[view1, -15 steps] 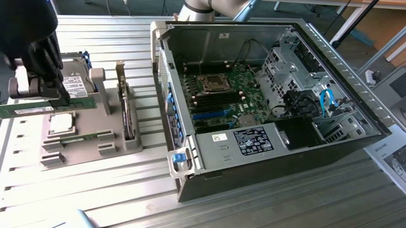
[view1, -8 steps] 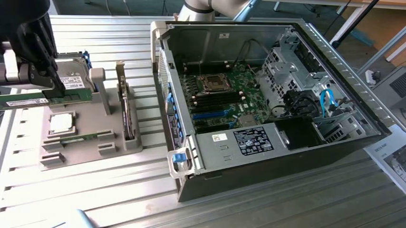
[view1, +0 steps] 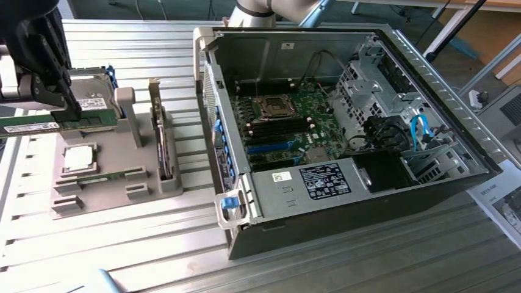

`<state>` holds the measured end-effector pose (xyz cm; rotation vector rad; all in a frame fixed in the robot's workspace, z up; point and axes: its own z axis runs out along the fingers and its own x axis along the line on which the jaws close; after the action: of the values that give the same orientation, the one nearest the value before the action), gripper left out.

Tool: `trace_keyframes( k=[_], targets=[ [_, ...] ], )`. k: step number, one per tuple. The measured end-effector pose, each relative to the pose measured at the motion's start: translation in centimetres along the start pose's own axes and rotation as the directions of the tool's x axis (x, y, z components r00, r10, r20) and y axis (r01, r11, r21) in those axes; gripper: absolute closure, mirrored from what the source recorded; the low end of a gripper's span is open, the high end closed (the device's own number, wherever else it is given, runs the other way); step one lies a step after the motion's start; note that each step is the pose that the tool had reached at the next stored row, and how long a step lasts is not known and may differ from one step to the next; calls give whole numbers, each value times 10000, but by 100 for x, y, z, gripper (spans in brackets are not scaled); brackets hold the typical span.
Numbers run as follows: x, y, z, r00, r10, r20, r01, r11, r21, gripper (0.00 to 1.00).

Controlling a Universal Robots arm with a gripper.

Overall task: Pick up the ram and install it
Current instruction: 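Pick up the ram and move it above insertion slot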

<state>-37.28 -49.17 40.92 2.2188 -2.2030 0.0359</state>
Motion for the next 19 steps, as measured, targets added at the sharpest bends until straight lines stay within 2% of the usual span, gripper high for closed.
trace_keyframes(
  k=[8, 19],
  targets=[
    [1, -76, 1, 10000, 0, 0, 0, 10000, -2, 88],
    [5, -319, 1, 10000, -1, -1, 1, 10000, -34, 88]
  ],
)
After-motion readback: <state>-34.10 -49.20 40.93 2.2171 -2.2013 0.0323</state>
